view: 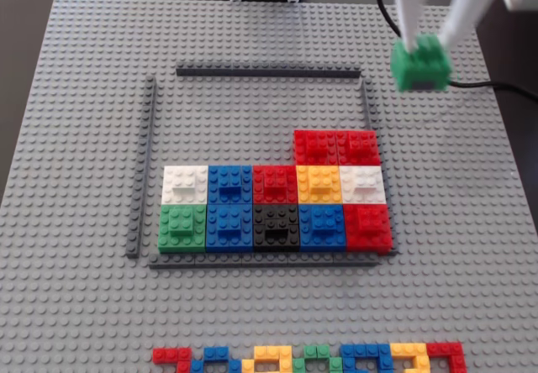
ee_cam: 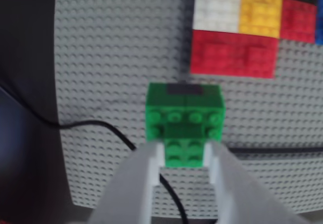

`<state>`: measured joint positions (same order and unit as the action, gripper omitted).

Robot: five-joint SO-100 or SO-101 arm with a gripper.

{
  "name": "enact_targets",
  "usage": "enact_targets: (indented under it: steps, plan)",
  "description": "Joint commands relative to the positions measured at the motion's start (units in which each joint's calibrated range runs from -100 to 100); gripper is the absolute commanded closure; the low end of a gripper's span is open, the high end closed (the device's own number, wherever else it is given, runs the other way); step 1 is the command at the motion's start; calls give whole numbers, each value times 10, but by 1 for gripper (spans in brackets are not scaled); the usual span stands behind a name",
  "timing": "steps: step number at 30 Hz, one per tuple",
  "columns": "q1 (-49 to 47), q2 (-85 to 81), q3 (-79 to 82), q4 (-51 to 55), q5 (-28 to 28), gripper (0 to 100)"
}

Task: Grab the cube and place it into the grid

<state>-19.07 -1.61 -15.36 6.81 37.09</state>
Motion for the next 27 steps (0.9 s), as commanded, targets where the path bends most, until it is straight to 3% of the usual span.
enact_targets:
  steps: [1, 14, 27]
  plan:
    - [49, -156, 57, -1, 36, 99]
    - [202, -241, 221, -28, 116, 100]
    - [226, -157, 329, -112, 149, 100]
